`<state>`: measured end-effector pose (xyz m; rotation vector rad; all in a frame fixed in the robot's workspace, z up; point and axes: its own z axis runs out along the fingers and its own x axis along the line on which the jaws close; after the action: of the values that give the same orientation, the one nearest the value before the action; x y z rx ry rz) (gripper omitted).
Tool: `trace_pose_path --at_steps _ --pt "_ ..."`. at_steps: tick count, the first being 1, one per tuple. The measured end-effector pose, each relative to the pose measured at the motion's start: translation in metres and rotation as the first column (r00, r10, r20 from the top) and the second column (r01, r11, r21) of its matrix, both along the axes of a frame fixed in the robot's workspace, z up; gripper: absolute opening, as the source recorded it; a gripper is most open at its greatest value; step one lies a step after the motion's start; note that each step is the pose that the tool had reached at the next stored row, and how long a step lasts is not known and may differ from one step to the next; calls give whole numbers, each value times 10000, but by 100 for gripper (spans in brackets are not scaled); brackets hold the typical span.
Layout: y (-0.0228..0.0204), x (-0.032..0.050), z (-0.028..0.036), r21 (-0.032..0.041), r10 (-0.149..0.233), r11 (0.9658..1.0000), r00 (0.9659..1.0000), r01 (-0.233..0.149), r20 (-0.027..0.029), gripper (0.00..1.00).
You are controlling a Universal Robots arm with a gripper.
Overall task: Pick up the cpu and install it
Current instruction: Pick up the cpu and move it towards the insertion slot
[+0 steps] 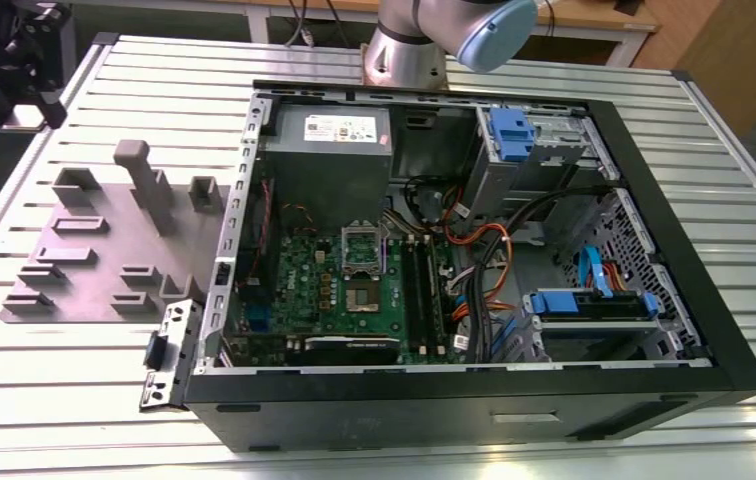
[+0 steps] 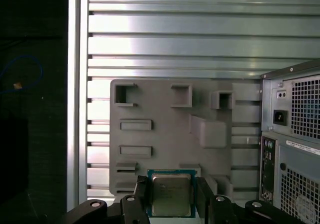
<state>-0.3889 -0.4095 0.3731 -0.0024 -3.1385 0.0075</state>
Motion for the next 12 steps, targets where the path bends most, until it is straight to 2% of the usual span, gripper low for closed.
trace_pose_path --at_steps 4,6,10,12 --pt "0 8 0 0 0 10000 10000 0 0 47" --pt "0 215 0 0 0 10000 10000 0 0 47" --pt "0 223 0 0 0 10000 10000 0 0 47" --pt "0 270 0 0 0 10000 10000 0 -1 47"
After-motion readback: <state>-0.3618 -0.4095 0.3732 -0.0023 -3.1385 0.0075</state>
